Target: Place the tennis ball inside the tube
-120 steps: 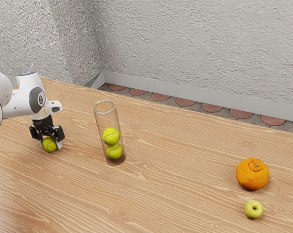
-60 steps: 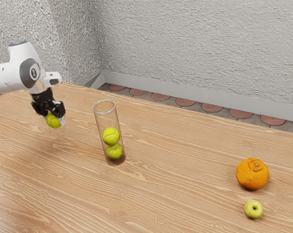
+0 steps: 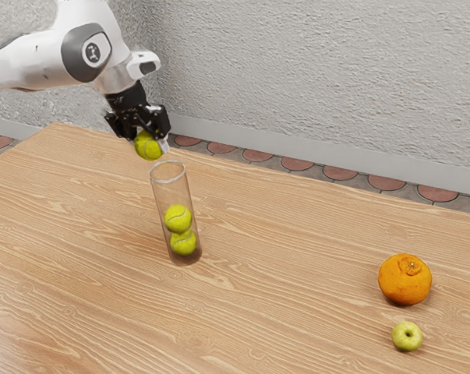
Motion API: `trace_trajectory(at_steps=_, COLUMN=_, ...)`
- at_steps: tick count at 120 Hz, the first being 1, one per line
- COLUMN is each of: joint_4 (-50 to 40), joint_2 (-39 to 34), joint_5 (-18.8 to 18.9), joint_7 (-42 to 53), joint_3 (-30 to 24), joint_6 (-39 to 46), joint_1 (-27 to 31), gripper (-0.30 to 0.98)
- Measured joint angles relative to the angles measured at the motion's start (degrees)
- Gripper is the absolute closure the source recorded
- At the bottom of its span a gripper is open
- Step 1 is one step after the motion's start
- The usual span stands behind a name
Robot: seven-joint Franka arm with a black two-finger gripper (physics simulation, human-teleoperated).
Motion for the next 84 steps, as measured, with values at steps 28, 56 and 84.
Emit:
trace_trajectory(at_steps=28, joint_4=0.31, joint_2=1.09, joint_5=-1.67, joint_7=-7.02, joint_3=-0.04, joint_6=-1.78, joint_1=-1.46, gripper=0.31)
trace_trajectory(at_steps=56, joint_4=-0.16, joint_2=1.54, joint_5=-2.32, joint_7=-12.41, joint_3=-1.04, joint_6=-2.32, joint_1=-1.55, gripper=0.23)
trace_trajectory(at_steps=84, joint_4=-1.52, joint_2=-1.45, joint_5=-0.33, joint_7=-15.23, joint_3=-0.74, joint_6=-2.49, joint_1=-1.50, gripper=0.08)
